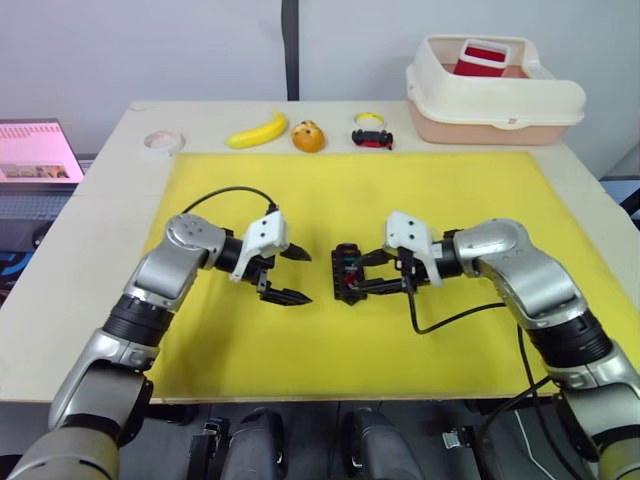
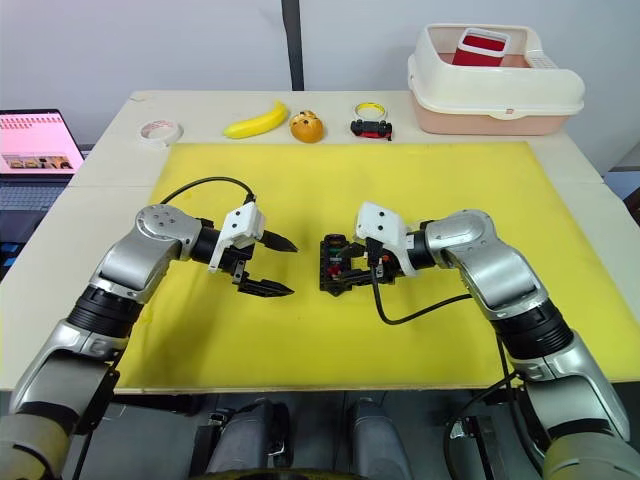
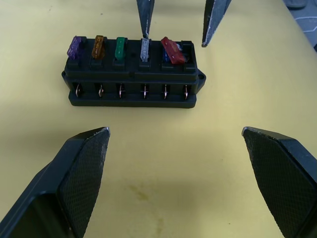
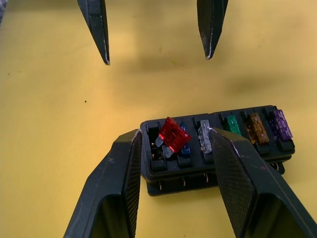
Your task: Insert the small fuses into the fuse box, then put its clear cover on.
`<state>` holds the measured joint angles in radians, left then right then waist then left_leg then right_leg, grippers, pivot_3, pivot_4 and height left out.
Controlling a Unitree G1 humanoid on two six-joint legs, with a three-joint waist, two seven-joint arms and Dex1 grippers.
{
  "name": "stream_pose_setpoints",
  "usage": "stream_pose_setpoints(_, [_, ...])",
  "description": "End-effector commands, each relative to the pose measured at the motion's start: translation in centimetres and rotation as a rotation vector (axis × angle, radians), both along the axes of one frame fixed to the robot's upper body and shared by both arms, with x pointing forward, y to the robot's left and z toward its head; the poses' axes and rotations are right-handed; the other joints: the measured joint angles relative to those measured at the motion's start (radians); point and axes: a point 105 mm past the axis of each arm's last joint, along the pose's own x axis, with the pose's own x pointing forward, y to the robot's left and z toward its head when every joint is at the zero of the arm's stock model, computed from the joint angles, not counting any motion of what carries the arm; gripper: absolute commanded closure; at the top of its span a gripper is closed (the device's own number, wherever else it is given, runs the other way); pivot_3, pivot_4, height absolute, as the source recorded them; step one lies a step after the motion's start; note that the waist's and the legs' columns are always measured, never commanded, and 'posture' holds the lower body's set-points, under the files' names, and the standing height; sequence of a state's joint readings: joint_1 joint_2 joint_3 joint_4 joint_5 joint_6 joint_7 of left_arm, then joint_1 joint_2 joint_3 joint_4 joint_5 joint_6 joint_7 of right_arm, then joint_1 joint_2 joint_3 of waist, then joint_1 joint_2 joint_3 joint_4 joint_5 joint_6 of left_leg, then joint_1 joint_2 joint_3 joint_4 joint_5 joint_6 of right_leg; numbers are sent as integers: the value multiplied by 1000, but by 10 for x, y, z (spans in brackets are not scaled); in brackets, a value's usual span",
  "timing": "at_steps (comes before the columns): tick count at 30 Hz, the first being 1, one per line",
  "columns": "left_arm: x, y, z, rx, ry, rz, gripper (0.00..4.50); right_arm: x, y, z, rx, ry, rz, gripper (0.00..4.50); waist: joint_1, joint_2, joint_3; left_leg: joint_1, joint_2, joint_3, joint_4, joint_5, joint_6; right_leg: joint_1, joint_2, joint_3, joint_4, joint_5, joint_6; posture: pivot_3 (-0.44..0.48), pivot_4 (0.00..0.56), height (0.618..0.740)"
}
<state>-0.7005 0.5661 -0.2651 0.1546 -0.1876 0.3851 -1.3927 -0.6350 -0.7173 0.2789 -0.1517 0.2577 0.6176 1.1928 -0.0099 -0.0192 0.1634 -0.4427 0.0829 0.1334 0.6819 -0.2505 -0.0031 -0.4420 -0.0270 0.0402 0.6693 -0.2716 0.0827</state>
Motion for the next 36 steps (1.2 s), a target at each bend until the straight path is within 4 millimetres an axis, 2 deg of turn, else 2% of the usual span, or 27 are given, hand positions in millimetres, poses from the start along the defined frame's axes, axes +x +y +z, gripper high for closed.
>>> stream_pose_setpoints(1, [-1,-4,7,-14,-27,-20,0,-1,5,7,8,-23,24,2256,0,0,0,0,0,0,0,0,0,0,0,0,0,0,0,0,150,739])
stream_pose_setpoints(7, [0,-4,7,-16,-28,-16,0,0,6,6,4,-21,25,2256,0,0,0,0,0,0,0,0,0,0,0,0,0,0,0,0,150,739])
stream_pose_setpoints(10, [0,-4,7,-16,-29,-14,0,0,6,7,9,-24,26,3126,0,0,0,0,0,0,0,0,0,0,0,0,0,0,0,0,150,739])
stream_pose_setpoints(12, [1,-4,7,-16,-29,-14,0,0,7,9,11,-27,26,4082,-1,0,0,0,0,0,0,0,0,0,0,0,0,0,0,0,150,739])
stream_pose_setpoints(13, [1,-4,7,-16,-29,-13,0,0,6,9,11,-28,27,4422,-1,0,0,0,0,0,0,0,0,0,0,0,0,0,0,0,150,739])
stream_pose_setpoints(26, [2,-4,7,-16,-32,-14,0,-4,3,11,10,-40,27,4422,1,0,0,0,0,0,0,0,0,0,0,0,0,0,0,0,150,739])
stream_pose_setpoints(31, [3,-5,7,-17,-35,-14,0,-7,3,8,38,-11,5,4422,1,0,0,0,0,0,0,0,0,0,0,0,0,0,0,0,150,739])
stream_pose_setpoints(36, [2,-5,7,-16,-34,-18,0,-10,6,14,104,15,-12,4422,0,0,0,0,0,0,0,0,0,0,0,0,0,0,0,0,150,739])
